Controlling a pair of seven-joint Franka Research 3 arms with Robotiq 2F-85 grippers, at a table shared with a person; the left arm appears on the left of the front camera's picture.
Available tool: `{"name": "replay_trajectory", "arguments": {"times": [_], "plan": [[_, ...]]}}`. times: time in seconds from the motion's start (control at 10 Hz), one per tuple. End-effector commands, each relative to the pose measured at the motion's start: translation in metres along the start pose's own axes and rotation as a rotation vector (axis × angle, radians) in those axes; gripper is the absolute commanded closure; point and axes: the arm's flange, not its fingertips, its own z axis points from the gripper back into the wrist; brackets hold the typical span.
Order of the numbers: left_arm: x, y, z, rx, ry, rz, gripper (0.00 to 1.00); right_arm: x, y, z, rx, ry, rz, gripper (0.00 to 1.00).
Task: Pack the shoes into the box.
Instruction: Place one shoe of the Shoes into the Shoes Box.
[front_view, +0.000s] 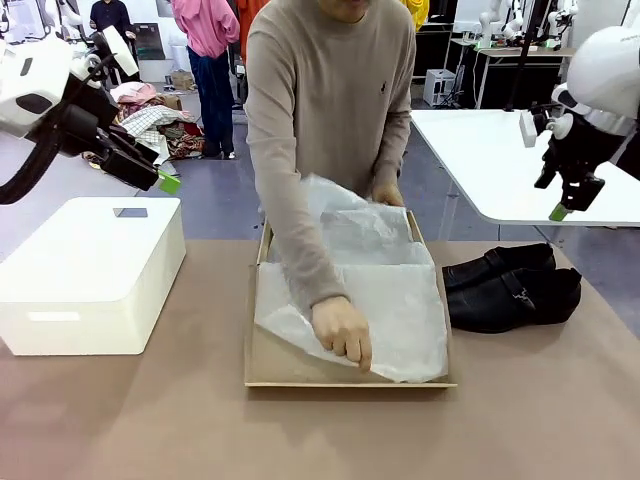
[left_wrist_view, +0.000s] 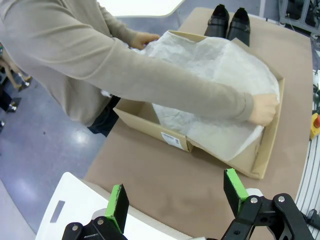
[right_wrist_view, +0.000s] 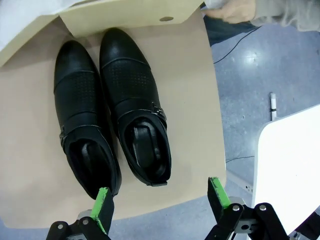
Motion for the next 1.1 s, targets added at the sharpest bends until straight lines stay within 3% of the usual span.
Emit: {"name": "replay_trajectory", "arguments": {"times": [0.0, 1.0], "plan": [[-0.001, 0.001, 0.000, -0.016, -0.014, -0.008, 0.00, -0.007, -0.012, -0.013, -0.005, -0.041, 0.051, 0.00], [-0.001, 0.001, 0.000, -0.016, -0.014, -0.008, 0.00, -0.006, -0.015, -0.030, 0.035, -0.010, 0.004, 0.00]]}}
